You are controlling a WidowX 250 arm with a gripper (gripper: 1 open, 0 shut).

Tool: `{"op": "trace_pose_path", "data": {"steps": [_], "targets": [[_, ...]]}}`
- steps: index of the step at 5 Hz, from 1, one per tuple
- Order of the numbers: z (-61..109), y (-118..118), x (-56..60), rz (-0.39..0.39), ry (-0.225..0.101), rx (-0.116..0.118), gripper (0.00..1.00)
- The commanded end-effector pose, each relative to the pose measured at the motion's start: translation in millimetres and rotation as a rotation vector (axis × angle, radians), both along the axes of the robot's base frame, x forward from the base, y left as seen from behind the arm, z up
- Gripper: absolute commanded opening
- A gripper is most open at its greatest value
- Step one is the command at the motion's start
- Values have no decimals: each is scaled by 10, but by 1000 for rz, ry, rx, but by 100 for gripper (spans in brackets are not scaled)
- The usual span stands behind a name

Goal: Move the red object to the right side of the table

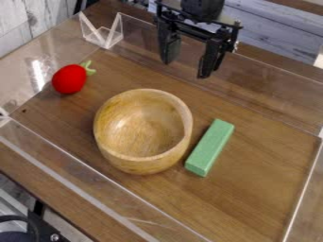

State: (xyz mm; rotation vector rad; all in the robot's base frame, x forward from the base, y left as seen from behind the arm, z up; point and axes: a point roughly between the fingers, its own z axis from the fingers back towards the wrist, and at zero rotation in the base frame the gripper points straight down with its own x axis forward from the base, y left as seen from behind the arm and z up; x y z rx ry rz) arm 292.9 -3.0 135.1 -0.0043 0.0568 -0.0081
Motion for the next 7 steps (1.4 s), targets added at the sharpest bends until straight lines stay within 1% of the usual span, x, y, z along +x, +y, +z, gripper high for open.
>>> {"op": "trace_pose_path", "data": {"steps": [1, 2, 3, 4, 5, 6, 7], "targets": [[-62, 178, -89, -28, 20, 3, 100], [-37, 522, -244, -115, 16, 9, 100], [-39, 999, -352, -275, 1, 20, 100], [-58, 1448, -452, -399, -39, 47, 100], [-25, 1804, -504, -428, -69, 54, 100], [-40, 2119, -496, -472, -83, 50, 100], [-129, 2167, -292, -480, -95, 38, 100]]}}
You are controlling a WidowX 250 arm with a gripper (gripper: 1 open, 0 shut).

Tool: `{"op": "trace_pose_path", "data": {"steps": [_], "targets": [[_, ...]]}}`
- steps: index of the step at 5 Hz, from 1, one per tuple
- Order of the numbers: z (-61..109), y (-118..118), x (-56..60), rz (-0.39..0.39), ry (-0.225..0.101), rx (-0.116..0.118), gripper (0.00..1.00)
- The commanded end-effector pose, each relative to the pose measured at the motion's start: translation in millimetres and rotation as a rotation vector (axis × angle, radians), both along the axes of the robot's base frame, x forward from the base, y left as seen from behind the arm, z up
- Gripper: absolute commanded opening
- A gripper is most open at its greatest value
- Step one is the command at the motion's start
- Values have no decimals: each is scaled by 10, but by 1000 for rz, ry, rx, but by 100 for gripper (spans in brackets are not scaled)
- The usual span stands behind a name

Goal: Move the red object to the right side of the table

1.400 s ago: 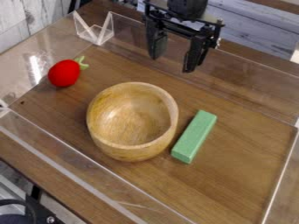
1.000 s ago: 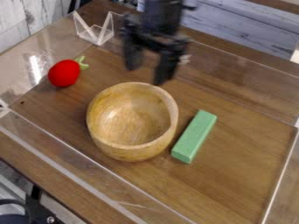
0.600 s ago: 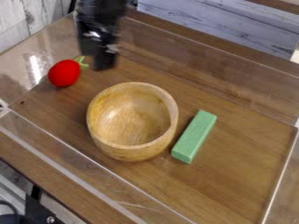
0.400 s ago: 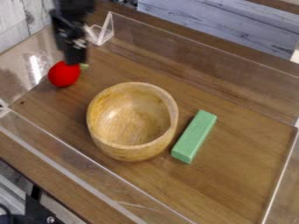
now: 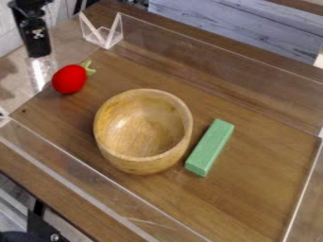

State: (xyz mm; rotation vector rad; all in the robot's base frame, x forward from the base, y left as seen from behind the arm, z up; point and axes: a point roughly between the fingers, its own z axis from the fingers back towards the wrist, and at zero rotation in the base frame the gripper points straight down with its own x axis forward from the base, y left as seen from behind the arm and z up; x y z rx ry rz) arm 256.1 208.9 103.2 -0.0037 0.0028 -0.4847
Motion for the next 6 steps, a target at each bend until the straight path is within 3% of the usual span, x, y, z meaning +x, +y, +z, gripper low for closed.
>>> {"op": "trace_pose_path", "data": {"steps": [1, 3, 5, 6], "targets": [[72, 45, 293, -12, -47, 30, 100], [-94, 42, 366, -98, -51, -2, 100], [-166, 25, 360, -198, -57, -11, 100], [-226, 26, 354, -209, -57, -16, 100]]}}
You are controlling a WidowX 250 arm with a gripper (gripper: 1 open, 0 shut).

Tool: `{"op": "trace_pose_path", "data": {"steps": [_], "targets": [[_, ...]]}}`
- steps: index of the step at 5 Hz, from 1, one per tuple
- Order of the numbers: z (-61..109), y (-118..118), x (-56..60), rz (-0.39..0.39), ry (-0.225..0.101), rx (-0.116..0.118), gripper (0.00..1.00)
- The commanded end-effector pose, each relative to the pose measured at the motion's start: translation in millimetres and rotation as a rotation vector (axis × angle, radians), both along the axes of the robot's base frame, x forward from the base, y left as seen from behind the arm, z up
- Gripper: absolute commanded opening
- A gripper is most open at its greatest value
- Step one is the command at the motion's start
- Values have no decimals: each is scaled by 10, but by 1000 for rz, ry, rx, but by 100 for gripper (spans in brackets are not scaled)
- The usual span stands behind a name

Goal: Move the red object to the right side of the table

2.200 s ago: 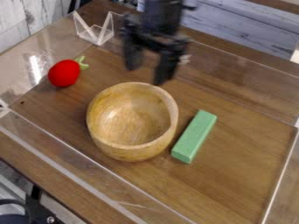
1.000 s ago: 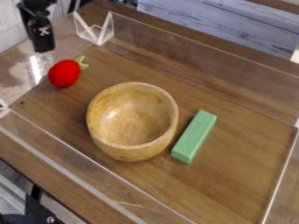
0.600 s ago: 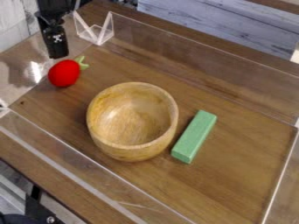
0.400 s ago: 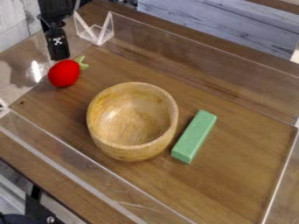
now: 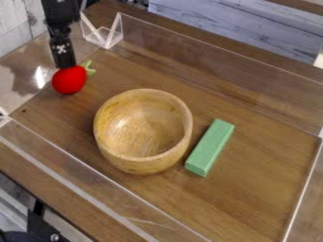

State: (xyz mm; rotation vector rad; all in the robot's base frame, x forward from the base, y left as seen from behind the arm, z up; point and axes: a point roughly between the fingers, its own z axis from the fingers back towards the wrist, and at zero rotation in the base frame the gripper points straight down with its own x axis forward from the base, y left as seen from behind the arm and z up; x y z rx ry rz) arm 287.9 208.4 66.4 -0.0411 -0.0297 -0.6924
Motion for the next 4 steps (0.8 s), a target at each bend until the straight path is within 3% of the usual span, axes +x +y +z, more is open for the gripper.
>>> {"op": "trace_pose_path", "data": {"steps": [1, 4], "targets": [[90, 32, 21, -1, -37, 20, 100], [-165, 48, 92, 31, -42, -2, 100]]}}
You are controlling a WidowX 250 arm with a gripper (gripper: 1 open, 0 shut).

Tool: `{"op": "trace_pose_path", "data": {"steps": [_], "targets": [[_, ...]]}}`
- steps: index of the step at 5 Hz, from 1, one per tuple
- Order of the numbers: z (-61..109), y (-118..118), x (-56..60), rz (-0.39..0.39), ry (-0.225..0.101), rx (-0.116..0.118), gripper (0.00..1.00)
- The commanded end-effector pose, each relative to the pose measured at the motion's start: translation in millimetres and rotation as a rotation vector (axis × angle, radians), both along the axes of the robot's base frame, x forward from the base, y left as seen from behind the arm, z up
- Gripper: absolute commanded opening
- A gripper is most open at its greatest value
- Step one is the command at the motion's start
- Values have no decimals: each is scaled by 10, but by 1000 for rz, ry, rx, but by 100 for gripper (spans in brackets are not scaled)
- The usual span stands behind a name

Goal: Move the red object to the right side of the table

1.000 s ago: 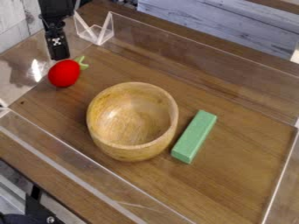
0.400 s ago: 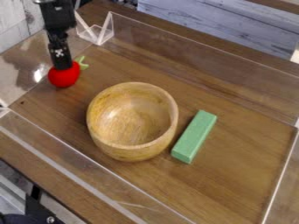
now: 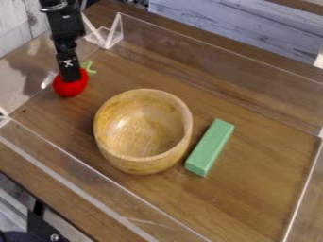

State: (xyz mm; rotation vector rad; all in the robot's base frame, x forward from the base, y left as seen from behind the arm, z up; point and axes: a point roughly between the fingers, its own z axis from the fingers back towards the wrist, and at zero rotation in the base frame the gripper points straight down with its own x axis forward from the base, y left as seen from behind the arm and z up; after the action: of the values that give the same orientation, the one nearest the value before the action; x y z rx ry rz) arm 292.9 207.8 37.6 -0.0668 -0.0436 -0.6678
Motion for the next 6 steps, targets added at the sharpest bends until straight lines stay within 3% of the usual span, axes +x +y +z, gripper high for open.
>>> {"op": "trace_pose_path", "data": {"steps": [1, 2, 3, 4, 6], "targets": [[27, 63, 108, 30, -39, 19, 100], [-37, 81, 190, 47, -36, 9, 100], [-15, 82, 189, 107, -36, 3, 0], [69, -30, 254, 172, -58, -5, 0], [579, -285, 407, 279, -100, -26, 0]]}}
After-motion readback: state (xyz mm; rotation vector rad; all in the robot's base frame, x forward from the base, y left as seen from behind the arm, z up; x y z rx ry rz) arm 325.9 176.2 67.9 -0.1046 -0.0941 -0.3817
